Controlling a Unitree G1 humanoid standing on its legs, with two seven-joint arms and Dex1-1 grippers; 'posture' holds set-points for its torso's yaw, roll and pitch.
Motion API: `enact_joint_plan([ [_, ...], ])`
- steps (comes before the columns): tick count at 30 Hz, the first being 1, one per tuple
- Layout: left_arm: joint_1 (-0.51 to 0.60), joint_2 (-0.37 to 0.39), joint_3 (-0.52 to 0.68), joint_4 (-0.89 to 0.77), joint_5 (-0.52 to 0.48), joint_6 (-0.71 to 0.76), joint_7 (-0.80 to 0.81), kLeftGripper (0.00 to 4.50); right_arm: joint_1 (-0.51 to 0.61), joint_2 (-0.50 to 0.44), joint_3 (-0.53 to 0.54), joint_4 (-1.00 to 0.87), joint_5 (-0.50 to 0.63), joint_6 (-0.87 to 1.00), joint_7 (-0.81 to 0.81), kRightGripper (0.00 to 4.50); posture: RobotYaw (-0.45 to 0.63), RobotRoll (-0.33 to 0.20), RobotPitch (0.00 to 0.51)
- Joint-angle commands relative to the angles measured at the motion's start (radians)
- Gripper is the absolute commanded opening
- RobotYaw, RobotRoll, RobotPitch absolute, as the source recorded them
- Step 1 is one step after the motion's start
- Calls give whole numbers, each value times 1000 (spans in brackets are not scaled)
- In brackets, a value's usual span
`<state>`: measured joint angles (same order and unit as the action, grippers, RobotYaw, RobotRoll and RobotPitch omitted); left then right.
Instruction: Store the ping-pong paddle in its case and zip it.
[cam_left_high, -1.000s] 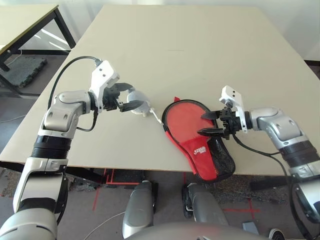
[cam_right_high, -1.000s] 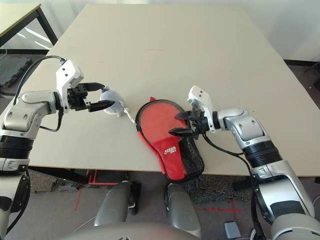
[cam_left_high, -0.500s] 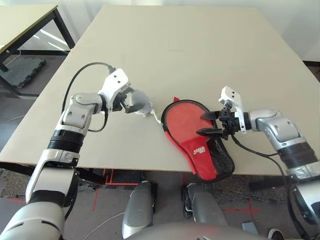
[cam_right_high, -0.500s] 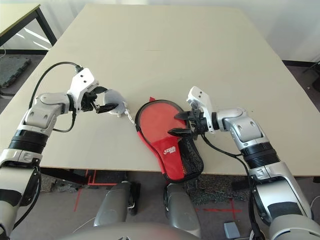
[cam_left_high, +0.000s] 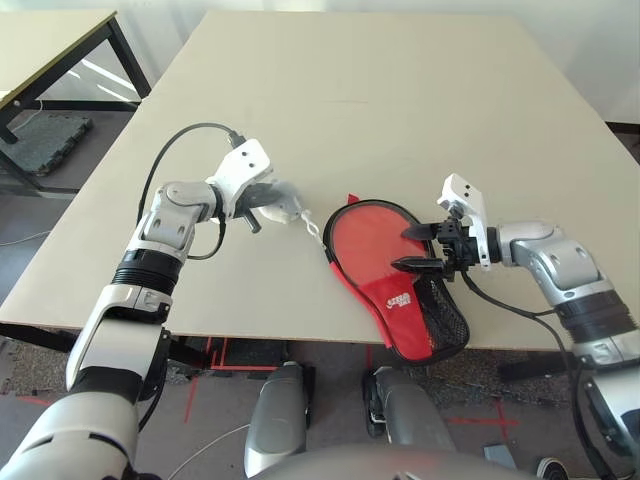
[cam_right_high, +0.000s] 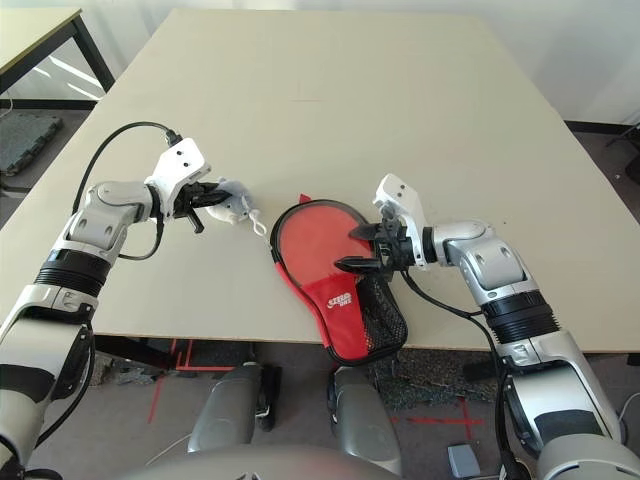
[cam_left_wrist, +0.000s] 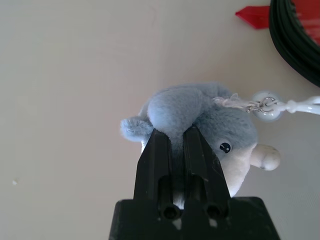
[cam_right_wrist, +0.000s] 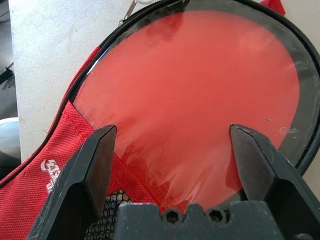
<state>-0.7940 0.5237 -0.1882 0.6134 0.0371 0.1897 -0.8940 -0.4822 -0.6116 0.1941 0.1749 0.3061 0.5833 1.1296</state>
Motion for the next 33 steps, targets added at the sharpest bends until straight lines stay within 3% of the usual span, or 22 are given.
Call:
enact_joint_plan([
  [1, -60, -30, -17, 57, 34, -30, 29, 16, 36, 18, 37, 10, -23, 30, -18, 4500, 147, 0, 139],
  [19, -408, -189, -68, 573, 198, -326, 217, 16, 79, 39, 28, -31, -19, 46, -56, 4500, 104, 0, 138],
  [26, -462, -252, -98, 668, 276, -379, 330, 16, 108, 34, 28, -52, -16, 58, -69, 4500, 91, 0, 143],
  [33, -504, -322, -78, 704, 289, -404, 431, 16, 137, 38, 24, -90, -5, 82, -85, 4500, 53, 0, 157],
])
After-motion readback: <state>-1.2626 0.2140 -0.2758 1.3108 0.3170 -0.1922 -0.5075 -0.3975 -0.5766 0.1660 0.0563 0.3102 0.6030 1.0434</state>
